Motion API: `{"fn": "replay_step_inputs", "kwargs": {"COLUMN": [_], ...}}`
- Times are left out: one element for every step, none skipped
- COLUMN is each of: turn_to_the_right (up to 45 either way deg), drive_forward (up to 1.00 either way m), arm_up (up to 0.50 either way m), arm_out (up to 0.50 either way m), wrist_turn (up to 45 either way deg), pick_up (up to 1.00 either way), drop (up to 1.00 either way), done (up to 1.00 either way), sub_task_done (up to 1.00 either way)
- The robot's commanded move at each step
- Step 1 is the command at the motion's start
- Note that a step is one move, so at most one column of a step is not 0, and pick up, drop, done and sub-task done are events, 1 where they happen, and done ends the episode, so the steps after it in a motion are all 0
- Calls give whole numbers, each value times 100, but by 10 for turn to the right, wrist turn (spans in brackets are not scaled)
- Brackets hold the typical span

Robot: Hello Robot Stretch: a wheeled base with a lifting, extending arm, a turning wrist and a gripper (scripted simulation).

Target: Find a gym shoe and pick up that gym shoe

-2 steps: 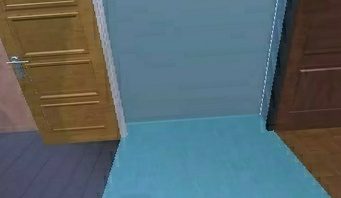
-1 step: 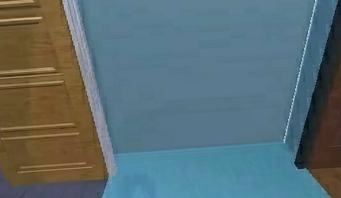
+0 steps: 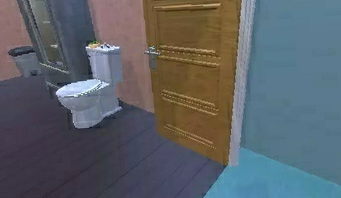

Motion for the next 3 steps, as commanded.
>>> {"fn": "replay_step_inputs", "kwargs": {"turn_to_the_right": [0,-420,-30], "drive_forward": [45,0,0], "arm_up": [0,0,0], "arm_out": [0,0,0], "wrist_turn": [0,0,0], "pick_up": [0,0,0], "drop": [0,0,0], "done": [0,0,0], "sub_task_done": [0,0,0]}}
